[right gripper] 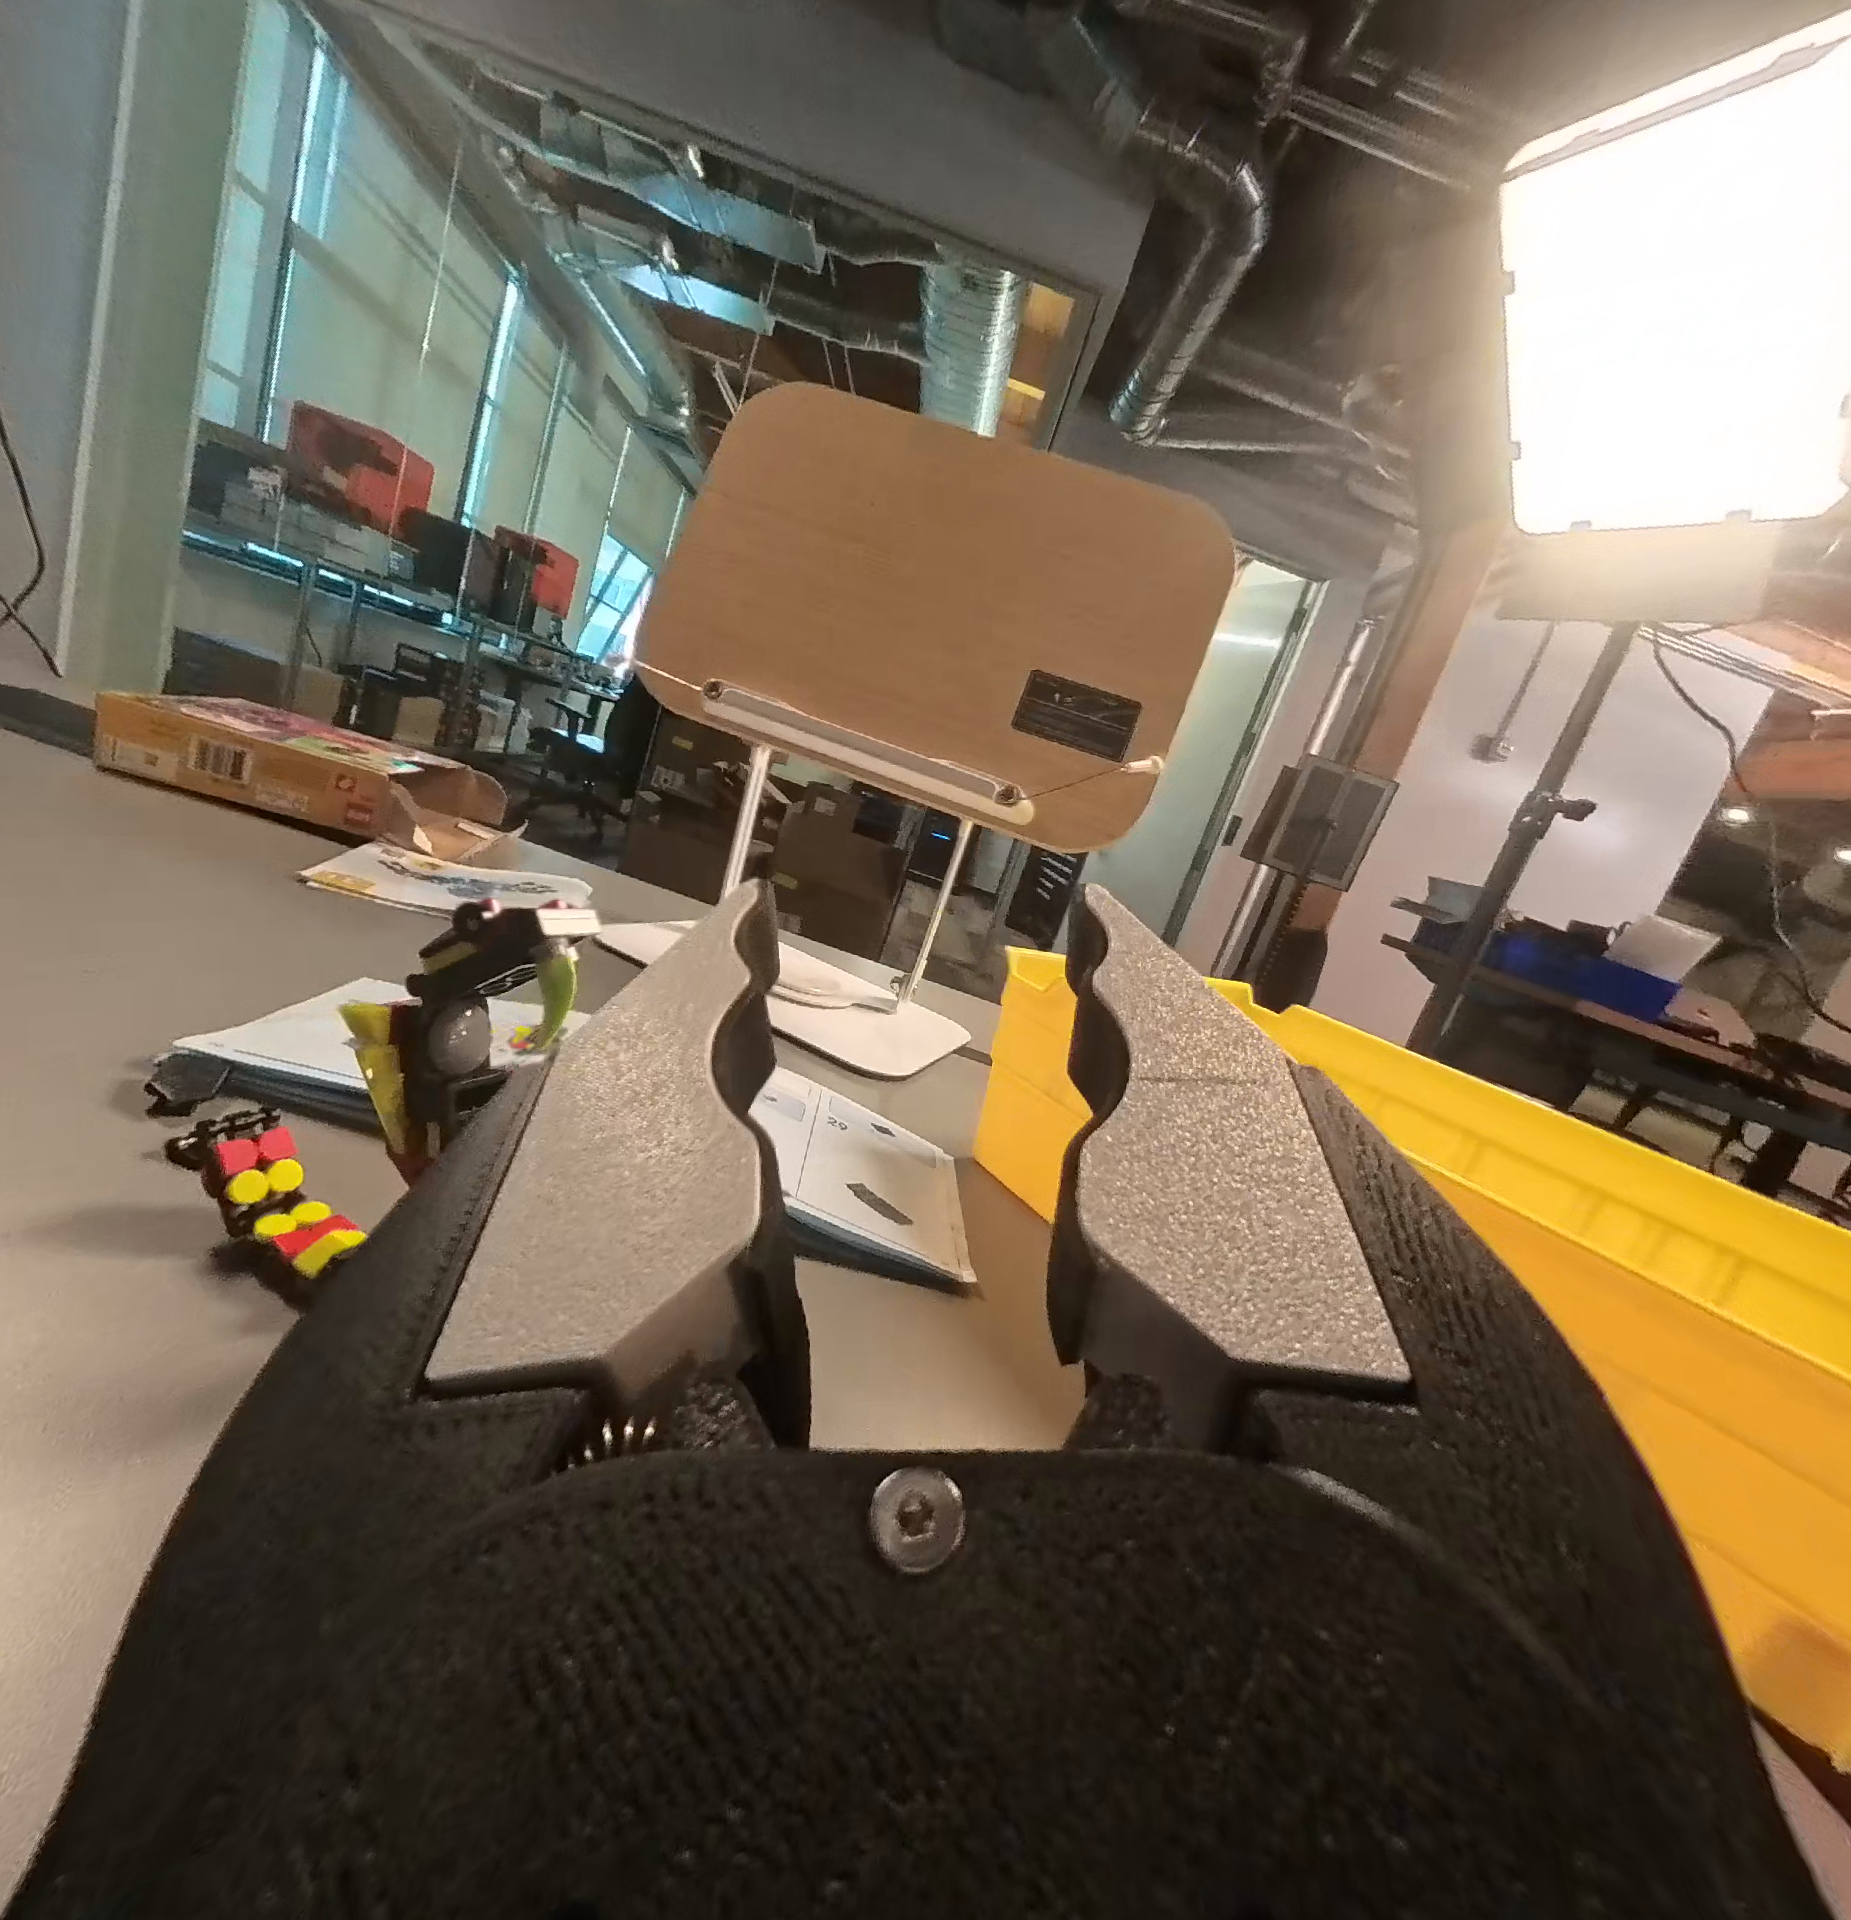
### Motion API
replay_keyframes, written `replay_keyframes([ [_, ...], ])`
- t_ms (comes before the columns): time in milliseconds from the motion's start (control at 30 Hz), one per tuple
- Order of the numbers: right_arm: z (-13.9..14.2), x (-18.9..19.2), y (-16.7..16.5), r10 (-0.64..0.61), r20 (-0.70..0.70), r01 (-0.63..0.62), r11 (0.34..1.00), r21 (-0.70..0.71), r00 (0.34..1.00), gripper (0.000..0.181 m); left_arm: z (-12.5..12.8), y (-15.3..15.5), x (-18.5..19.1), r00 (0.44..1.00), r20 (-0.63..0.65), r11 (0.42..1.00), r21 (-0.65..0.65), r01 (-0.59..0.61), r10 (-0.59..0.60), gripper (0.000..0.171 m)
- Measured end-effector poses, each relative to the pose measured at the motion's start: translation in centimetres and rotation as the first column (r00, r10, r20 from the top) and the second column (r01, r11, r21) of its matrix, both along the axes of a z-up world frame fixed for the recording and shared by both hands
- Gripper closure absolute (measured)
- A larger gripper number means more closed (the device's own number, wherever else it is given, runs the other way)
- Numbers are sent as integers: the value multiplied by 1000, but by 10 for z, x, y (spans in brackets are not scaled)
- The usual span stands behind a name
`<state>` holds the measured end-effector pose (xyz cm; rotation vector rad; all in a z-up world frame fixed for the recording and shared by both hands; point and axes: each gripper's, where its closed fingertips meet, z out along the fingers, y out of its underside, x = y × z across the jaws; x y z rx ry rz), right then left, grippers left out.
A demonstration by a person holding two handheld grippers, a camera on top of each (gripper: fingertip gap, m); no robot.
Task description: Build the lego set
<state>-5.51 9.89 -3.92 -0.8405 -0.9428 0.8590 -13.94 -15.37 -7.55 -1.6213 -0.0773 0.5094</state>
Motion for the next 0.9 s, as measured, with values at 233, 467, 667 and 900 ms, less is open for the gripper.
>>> replay_keyframes([
  [233,1,4,7,-14,-21,13,1000,-29,1000,129,-60,70,-4,931,362,933,-320,166,-41,141],
  [467,0,3,10,-8,-20,7,999,-48,1000,132,-86,97,-24,895,446,886,-421,194,16,141],
  [667,-1,4,14,-11,-27,9,997,-72,1000,133,-90,114,-42,935,348,882,-458,108,66,136],
  [900,-3,3,15,-9,-15,8,997,-73,1000,134,-97,101,-62,950,269,839,-543,15,157,133],
])
